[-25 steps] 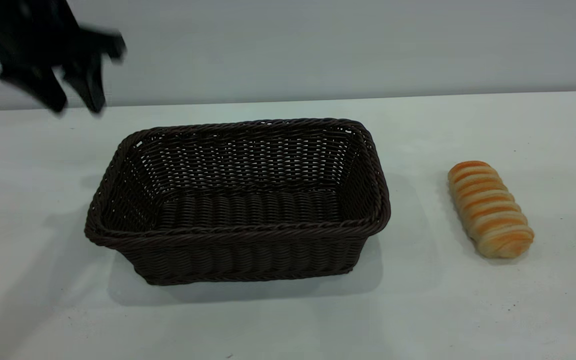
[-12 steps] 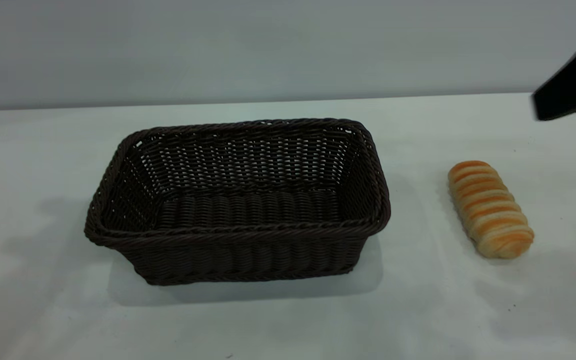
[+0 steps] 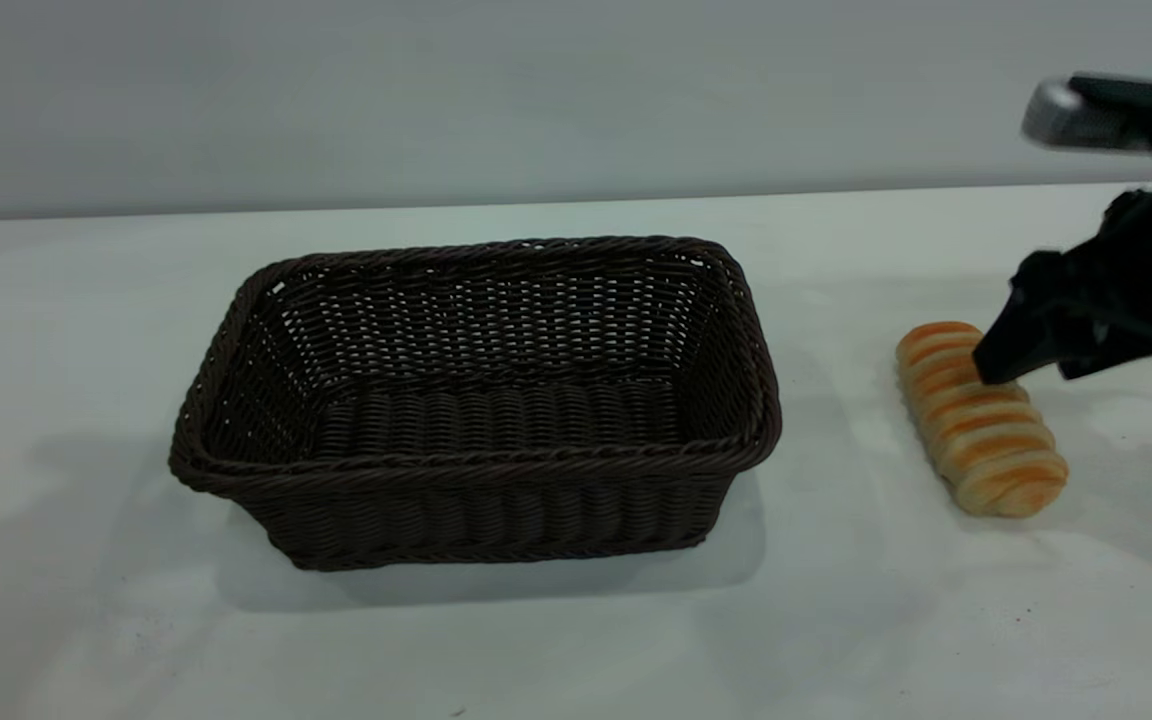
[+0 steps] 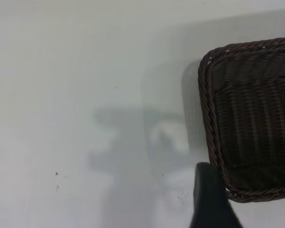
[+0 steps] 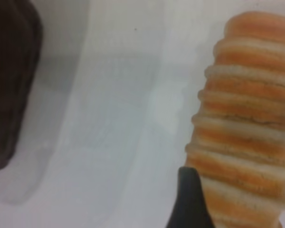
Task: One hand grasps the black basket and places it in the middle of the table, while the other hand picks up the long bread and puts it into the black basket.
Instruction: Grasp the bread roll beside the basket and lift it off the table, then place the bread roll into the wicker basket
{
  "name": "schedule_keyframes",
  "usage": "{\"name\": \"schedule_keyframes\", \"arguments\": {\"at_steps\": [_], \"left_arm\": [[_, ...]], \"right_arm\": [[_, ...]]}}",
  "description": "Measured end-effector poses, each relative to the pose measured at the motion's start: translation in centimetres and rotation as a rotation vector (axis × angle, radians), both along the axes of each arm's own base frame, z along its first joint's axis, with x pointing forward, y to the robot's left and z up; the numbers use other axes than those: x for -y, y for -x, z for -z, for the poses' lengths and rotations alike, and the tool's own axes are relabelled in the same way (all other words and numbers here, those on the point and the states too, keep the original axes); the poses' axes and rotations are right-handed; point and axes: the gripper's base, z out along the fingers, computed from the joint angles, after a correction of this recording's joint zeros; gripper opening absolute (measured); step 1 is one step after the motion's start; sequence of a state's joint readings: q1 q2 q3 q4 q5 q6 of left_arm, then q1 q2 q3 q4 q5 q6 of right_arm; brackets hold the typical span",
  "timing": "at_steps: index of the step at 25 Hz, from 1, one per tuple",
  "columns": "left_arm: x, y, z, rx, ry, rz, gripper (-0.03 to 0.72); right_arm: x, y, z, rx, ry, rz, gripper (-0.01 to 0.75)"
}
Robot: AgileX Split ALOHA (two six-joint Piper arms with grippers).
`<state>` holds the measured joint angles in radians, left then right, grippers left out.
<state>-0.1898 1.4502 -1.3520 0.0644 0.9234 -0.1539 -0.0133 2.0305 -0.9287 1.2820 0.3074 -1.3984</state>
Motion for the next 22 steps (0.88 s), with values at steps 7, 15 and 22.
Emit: {"name": "schedule_keyframes", "arguments": {"at_steps": [7,15,22], "left_arm": [[0.0,0.2,0.1,-0.017,-0.002,-0.001,0.455],[-0.1,0.4,0.1,-0.033,-0.005,-0.002,0.437],[-0.1,0.4,0.1,-0.038,-0.004,-0.003,0.436]], "right_arm": [[0.2,0.0,4.3,-0.065,0.001,0.041,0.471],[0.5,-1.0,-0.5,0.075,0.012,0.088,0.048],[-4.8,-0.4,-10.6,0.32,-0.164,-0.084,0.074]]}}
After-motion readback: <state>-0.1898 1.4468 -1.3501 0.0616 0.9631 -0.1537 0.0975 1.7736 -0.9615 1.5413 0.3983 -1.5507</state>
